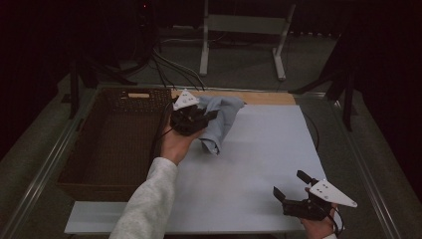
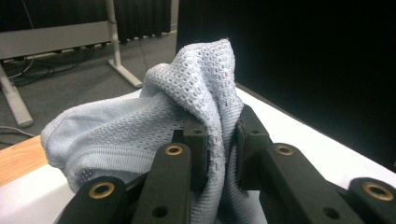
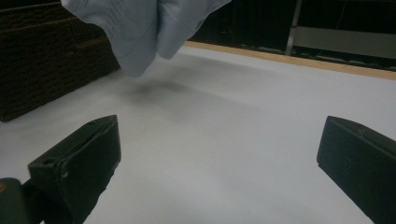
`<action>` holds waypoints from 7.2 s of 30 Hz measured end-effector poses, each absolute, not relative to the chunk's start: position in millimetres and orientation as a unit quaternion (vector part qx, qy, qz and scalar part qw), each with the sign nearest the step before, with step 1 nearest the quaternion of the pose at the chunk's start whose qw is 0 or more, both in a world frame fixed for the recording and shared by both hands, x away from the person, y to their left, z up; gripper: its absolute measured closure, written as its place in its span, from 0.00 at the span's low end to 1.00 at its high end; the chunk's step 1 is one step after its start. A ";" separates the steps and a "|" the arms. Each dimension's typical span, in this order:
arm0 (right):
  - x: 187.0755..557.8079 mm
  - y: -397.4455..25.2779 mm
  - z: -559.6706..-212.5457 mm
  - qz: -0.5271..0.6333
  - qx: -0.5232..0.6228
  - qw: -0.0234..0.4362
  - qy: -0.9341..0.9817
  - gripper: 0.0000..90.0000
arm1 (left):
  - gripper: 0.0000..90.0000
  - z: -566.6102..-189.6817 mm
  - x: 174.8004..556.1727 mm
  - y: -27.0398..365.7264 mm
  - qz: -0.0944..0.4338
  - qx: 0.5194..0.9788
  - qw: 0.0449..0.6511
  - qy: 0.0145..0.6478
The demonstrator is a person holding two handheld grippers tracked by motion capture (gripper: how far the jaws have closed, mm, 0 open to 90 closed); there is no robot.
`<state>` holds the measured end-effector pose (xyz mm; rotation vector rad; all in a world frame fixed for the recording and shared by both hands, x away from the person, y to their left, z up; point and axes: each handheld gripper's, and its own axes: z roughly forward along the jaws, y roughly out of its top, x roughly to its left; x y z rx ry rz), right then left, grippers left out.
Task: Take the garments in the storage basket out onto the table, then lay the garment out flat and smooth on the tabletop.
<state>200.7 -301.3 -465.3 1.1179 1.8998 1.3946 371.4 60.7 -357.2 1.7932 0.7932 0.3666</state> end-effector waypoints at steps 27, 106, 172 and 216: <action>200.4 -301.9 -465.0 0.516 0.413 0.265 0.702 0.00 | 0.87 -367.1 366.3 43.2 0.144 0.761 0.545 0.322; 200.0 -302.9 -464.8 0.515 0.412 0.265 0.703 0.00 | 0.85 -437.3 353.7 -9.7 0.077 0.792 0.519 0.312; 200.2 -301.2 -465.3 0.512 0.411 0.266 0.706 0.00 | 0.00 -432.7 334.6 23.7 0.125 0.763 0.538 0.337; 201.7 -296.4 -467.8 0.506 0.411 0.261 0.712 0.00 | 0.01 -453.3 287.0 77.5 0.149 0.758 0.530 0.350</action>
